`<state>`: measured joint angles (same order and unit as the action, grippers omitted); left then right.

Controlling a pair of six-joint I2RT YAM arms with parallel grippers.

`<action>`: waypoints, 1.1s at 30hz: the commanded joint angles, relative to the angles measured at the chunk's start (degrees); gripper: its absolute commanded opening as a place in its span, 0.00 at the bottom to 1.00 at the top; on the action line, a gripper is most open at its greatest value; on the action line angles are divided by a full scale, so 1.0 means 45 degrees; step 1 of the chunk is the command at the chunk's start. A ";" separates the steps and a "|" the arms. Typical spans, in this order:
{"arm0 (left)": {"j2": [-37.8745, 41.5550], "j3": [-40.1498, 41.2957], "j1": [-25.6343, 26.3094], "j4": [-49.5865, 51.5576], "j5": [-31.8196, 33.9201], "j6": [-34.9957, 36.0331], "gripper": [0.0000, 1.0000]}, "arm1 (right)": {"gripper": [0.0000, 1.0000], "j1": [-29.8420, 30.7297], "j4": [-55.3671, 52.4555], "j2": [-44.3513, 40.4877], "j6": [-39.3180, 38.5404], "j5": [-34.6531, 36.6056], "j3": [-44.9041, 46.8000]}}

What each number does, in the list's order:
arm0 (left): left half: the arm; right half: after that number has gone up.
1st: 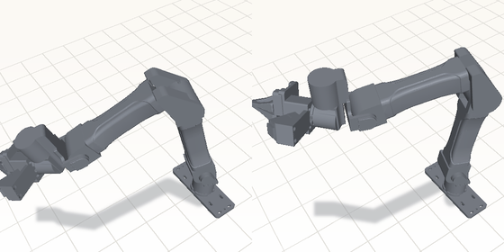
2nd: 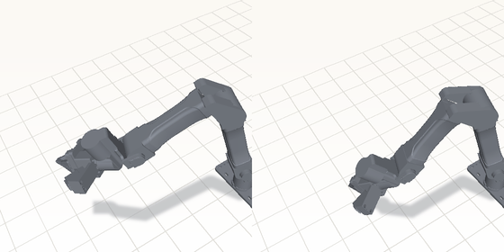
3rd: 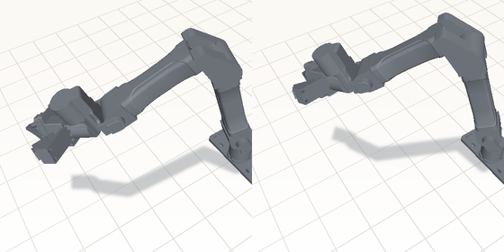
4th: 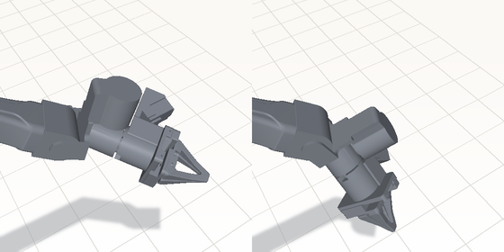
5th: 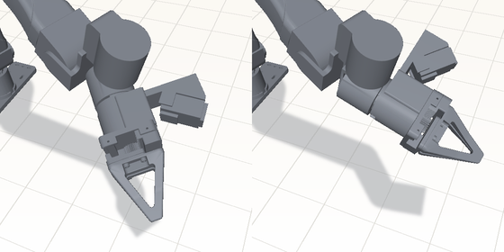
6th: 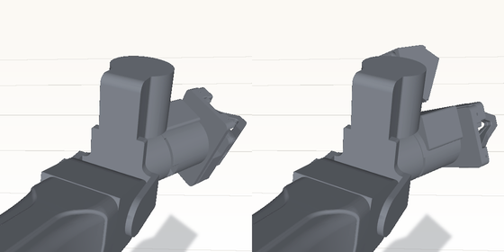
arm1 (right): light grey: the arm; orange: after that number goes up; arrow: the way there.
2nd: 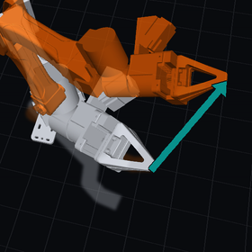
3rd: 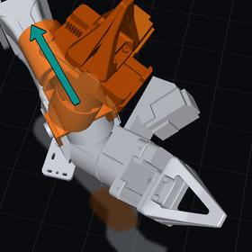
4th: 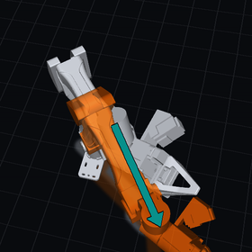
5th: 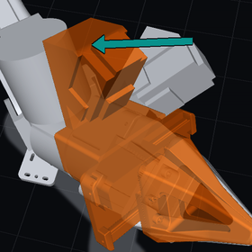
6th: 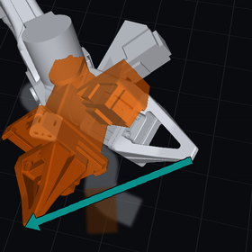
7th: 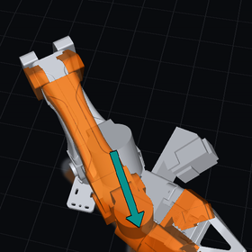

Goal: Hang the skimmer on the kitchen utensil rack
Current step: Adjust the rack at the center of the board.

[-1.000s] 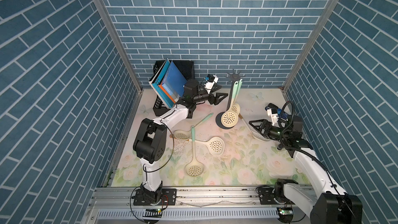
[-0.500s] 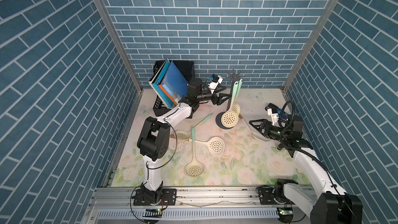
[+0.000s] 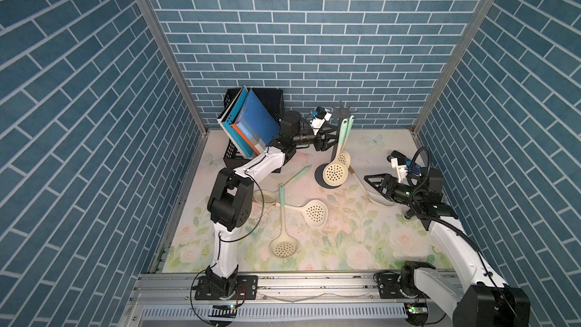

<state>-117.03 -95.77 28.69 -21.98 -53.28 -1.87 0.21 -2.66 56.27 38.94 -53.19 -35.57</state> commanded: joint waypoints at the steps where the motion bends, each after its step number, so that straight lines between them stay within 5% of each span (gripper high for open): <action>1: -0.0231 -0.0414 0.0072 0.0171 -0.0369 0.0142 0.61 | 0.91 -0.0026 -0.0071 -0.0239 -0.0333 0.0100 -0.0306; 21: 0.0167 0.0307 0.0243 -0.0970 -0.0146 0.0103 0.38 | 0.91 -0.0023 -0.0247 -0.0619 -0.0313 0.0238 -0.0162; 33: 0.1004 0.1244 0.0363 -0.1756 0.1508 0.0142 0.17 | 0.91 -0.0027 -0.0308 -0.0863 -0.0352 0.0262 -0.0012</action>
<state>-115.68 -91.29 29.95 -27.64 -48.60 -0.40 0.21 -3.46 53.43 38.94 -52.29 -35.66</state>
